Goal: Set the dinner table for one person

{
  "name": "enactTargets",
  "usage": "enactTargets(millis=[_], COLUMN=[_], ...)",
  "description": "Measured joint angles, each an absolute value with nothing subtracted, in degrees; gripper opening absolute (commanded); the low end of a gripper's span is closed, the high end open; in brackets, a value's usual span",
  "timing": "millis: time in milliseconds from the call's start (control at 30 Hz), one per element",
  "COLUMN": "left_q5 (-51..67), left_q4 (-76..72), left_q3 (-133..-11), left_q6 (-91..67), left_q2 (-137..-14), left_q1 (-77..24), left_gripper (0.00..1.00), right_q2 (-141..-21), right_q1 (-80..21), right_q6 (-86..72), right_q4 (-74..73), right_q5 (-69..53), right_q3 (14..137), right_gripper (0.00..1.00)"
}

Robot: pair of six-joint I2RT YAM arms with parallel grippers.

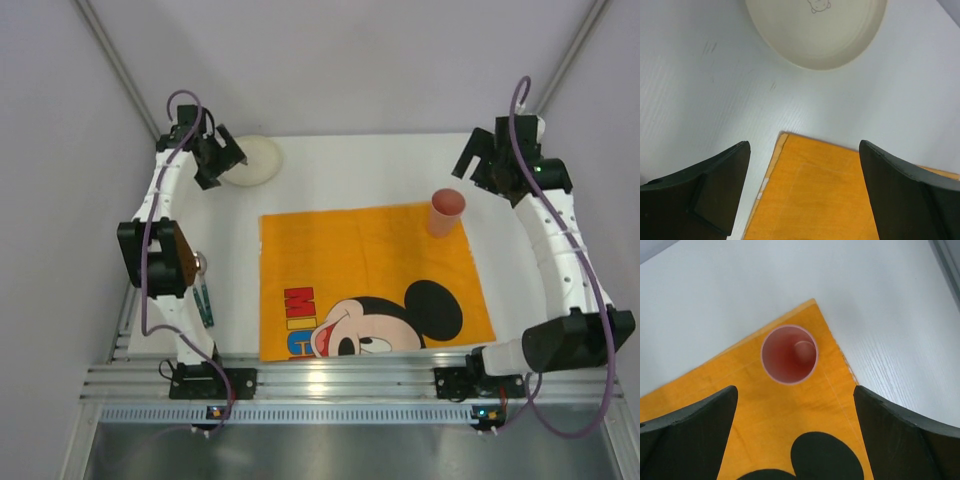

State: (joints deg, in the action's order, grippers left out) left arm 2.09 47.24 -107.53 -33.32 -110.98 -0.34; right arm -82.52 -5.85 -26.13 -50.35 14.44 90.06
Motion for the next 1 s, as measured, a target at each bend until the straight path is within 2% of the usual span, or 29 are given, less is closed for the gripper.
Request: enactTargets(millis=[233, 400, 567, 667, 700, 800, 900, 933, 967, 1000], left_q5=[7.3, 7.7, 7.0, 6.2, 6.1, 5.6, 5.8, 6.5, 6.7, 6.9], left_q4=[40.2, 39.5, 38.5, 36.6, 36.2, 35.6, 35.2, 35.0, 34.7, 34.4], left_q3=[-105.8, -112.6, -114.5, -115.2, -115.4, -117.4, -120.2, -122.1, -122.7, -123.6], left_q6=[-37.9, -38.9, -40.6, -42.2, -42.5, -43.5, -44.3, -44.2, -45.0, -45.8], left_q2=[-120.0, -130.8, -134.4, -134.6, -134.9, -136.9, -139.7, -141.2, -141.8, -142.6], left_q1=[5.2, 4.6, 4.3, 4.4, 4.5, 4.6, 4.7, 4.8, 4.8, 4.8], left_gripper=[0.93, 0.93, 0.91, 0.78, 0.70, 0.59, 0.35, 0.12, 0.00, 0.00], right_q2=[-70.7, -69.8, -69.6, -69.6, -69.6, -69.6, -69.7, -69.8, -69.8, -69.9], right_q1=[-5.8, -5.8, -5.8, -5.8, -5.8, -5.8, -5.8, -5.8, -5.8, -5.8], right_q6=[-26.5, -27.2, -27.5, -27.7, -27.7, -27.7, -28.1, -28.1, -28.2, -28.2], right_q4=[-54.7, -58.8, -59.7, -60.2, -60.4, -61.1, -61.6, -61.8, -62.0, -62.3], right_q5=[12.7, 12.1, 12.1, 12.1, 12.1, 12.1, 12.1, 12.1, 12.1, 12.1], right_q3=[80.4, 75.3, 75.3, 75.3, 75.3, 75.3, 75.4, 75.5, 75.5, 75.6], right_gripper=[1.00, 1.00, 1.00, 1.00, 1.00, 1.00, 1.00, 1.00, 1.00, 1.00])
